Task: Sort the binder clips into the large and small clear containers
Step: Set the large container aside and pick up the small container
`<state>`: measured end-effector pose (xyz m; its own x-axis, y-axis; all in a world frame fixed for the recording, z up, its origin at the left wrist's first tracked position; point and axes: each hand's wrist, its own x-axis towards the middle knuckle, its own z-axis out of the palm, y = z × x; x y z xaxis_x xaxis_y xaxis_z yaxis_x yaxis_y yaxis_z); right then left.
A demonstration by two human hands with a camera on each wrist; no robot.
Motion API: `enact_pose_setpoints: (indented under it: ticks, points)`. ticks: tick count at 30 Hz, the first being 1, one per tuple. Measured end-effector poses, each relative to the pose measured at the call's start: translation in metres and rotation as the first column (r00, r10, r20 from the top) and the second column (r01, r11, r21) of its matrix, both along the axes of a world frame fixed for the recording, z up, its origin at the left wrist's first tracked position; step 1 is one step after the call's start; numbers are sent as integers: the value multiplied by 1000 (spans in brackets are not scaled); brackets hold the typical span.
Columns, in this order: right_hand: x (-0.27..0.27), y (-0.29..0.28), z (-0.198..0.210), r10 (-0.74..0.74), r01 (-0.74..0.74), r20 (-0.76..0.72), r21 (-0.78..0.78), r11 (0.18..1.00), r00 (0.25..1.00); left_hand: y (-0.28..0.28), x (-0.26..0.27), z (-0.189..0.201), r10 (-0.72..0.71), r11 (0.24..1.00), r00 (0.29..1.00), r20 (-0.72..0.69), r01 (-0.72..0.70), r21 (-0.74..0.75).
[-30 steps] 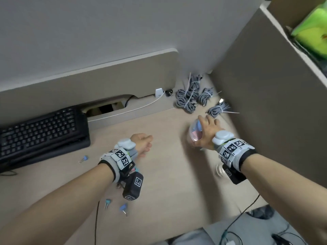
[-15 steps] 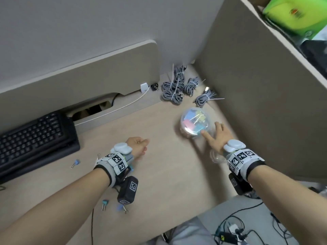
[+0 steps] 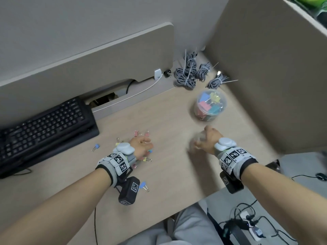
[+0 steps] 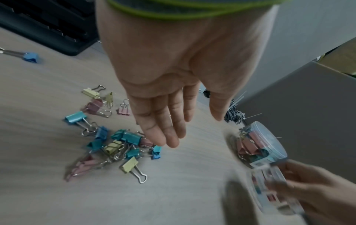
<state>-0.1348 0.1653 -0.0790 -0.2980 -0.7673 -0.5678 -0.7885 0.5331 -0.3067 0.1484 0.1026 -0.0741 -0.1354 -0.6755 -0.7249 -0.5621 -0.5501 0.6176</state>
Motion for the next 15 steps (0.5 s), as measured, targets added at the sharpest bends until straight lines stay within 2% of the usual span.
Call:
enact_pose_setpoints:
  ticks: [3, 6, 7, 11, 15]
  points:
    - [60, -9, 30, 36, -29, 109, -67, 997, 993, 11, 17, 4, -92, 996, 992, -83, 92, -4]
    - [111, -18, 57, 64, -35, 251, -116, 993, 966, 22, 25, 15, -311, 946, 950, -41, 305, -114]
    - [126, -20, 63, 84, -46, 291, -135, 990, 953, 25, 29, 19, -328, 934, 944, -41, 318, -162]
    - [160, -26, 80, 134, -67, 404, -175, 982, 905, 30, 52, 25, -234, 934, 969, -77, 202, -295]
    - [180, -28, 83, 154, -80, 468, -173, 982, 870, 33, 76, 30, -220, 923, 975, -24, 200, -329]
